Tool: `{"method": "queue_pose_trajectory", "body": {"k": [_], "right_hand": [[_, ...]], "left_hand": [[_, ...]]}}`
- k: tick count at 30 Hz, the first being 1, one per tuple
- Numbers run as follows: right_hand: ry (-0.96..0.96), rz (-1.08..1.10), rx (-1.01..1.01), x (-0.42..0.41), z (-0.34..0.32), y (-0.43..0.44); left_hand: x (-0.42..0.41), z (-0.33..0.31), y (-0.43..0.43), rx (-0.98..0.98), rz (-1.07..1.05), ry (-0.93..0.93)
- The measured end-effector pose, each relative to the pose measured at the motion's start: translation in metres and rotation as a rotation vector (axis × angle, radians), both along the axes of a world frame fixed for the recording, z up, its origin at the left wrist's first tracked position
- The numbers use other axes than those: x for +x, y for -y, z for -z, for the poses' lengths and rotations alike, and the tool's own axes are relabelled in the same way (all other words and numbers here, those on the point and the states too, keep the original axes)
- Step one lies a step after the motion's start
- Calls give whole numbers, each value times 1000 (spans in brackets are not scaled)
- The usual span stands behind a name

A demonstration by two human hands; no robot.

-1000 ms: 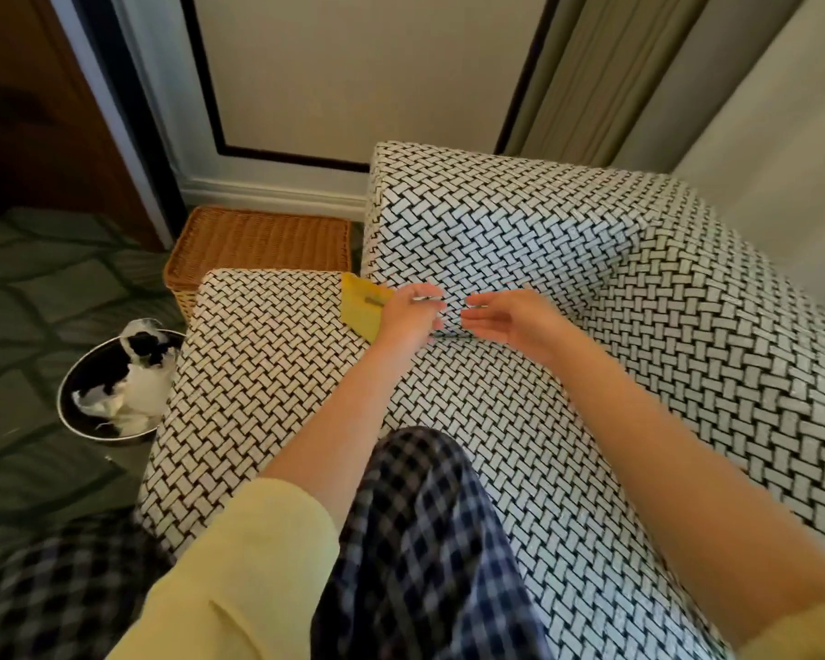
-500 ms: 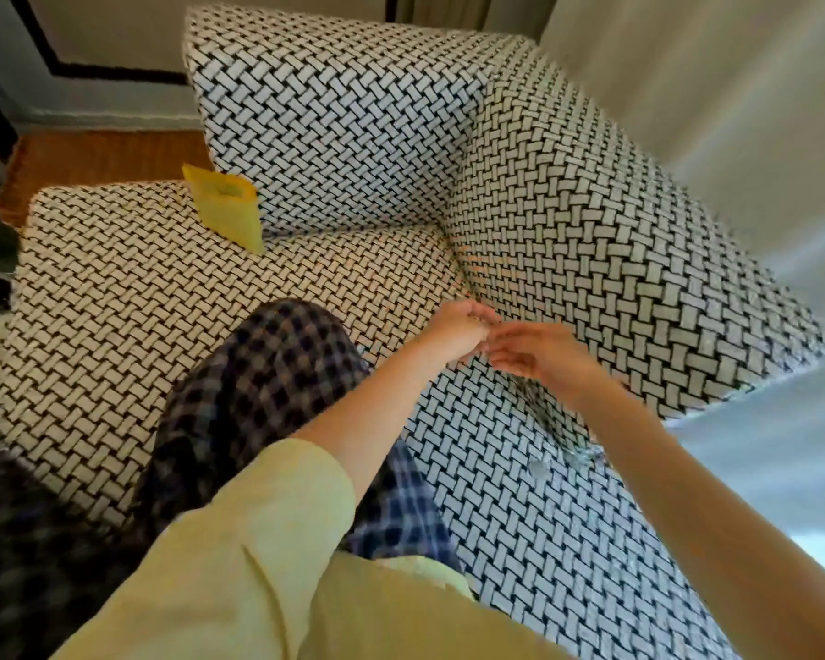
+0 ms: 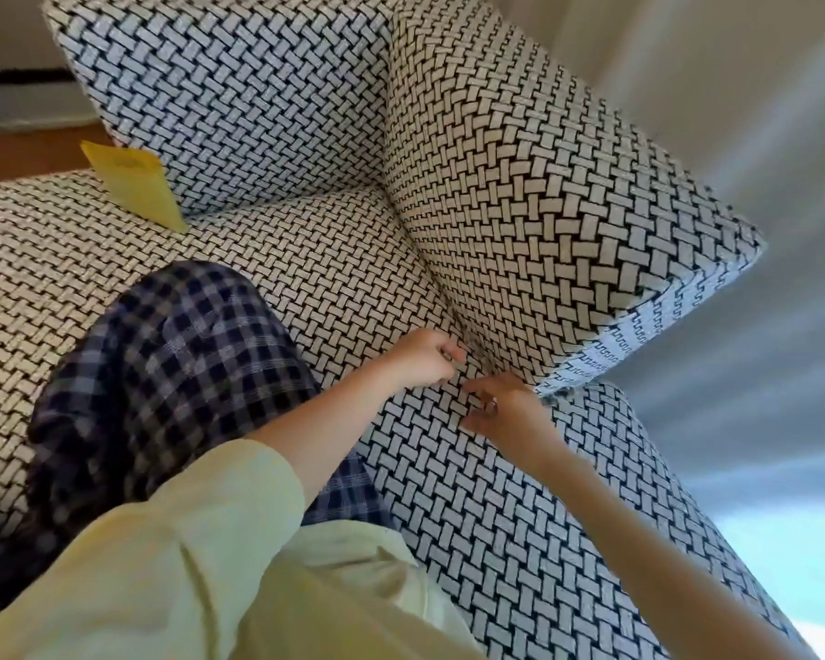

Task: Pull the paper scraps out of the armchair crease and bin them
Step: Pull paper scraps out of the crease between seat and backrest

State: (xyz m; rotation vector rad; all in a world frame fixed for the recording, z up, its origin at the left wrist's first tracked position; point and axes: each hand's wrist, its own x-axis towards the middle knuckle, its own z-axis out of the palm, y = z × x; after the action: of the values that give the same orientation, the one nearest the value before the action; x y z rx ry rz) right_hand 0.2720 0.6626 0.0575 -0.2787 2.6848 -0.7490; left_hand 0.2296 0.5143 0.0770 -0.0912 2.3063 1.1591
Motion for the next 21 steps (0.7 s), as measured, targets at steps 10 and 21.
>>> {"method": "queue_pose_trajectory", "body": {"k": [10, 21], "right_hand": [[-372, 102, 138, 20, 38, -10], [-233, 438, -726, 17, 46, -47]], "left_hand": [[-2, 7, -26, -165, 138, -135], [14, 23, -62, -302, 326, -216]]}}
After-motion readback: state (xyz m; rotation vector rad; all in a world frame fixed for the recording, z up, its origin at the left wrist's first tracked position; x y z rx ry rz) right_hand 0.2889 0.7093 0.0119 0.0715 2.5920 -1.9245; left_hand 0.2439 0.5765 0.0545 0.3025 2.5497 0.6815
